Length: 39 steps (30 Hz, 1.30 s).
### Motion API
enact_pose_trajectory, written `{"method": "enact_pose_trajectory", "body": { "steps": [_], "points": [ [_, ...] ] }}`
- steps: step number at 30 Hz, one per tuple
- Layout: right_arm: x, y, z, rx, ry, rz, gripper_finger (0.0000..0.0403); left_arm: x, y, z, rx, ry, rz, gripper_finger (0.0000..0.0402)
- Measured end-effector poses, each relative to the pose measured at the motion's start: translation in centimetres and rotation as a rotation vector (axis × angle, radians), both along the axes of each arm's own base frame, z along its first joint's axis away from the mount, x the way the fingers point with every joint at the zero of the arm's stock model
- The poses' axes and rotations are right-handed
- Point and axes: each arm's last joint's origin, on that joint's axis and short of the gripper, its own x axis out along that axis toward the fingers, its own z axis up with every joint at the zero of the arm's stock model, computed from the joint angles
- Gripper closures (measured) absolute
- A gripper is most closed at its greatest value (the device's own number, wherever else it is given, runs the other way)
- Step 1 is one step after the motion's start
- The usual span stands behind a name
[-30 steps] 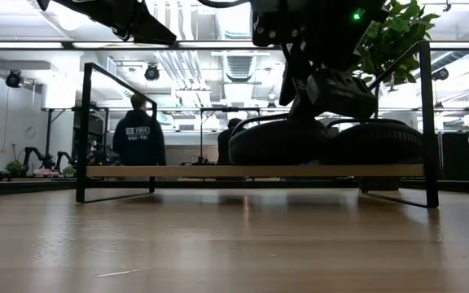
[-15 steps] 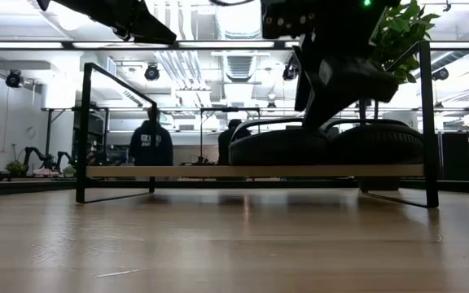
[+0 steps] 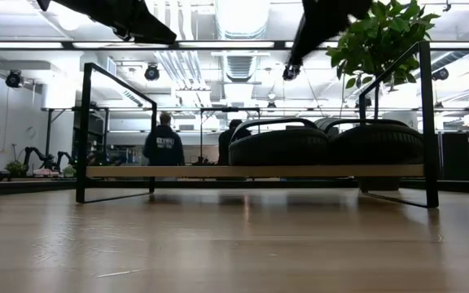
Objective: Pick and place slides into the shelf
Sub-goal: Put the left gray slides on the shelf
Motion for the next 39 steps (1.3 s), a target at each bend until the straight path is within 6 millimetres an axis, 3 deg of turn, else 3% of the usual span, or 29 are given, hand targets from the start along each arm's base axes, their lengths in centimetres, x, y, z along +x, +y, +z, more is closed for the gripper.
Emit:
{"method": "enact_pose_trajectory", "body": {
  "steps": [7, 17, 21, 28, 33, 39],
  "points": [
    [-2.8, -0.3, 5.6, 0.016, -0.284, -0.023, 0.0208, 0.1, -0.2, 0.0, -0.027, -0.008, -0.064, 0.0132],
    [-7.1, 3.3, 8.7, 0.071, -0.421, 0.219, 0.0329, 1.0, -0.2, -0.5, -0.096, -0.009, -0.131, 0.0132],
    [-9.3, 4.6, 8.8, 0.020, -0.470, 0.272, 0.0385, 1.8, -0.1, -0.6, -0.096, -0.032, -0.161, 0.0132],
    [-13.1, 5.2, 7.9, 0.063, -0.496, 0.368, 0.0390, 2.5, -0.2, 0.4, -0.071, -0.147, -0.228, 0.0132],
    [-15.5, 4.3, 6.7, 0.199, -0.521, 0.487, 0.0390, 2.6, -0.7, 1.6, -0.042, -0.258, -0.331, 0.0132],
    [-17.4, 2.1, 6.3, 0.384, -0.761, 0.891, 0.0390, 2.8, -1.6, 2.3, -0.021, -0.334, -0.411, 0.0132]
  ]
}}
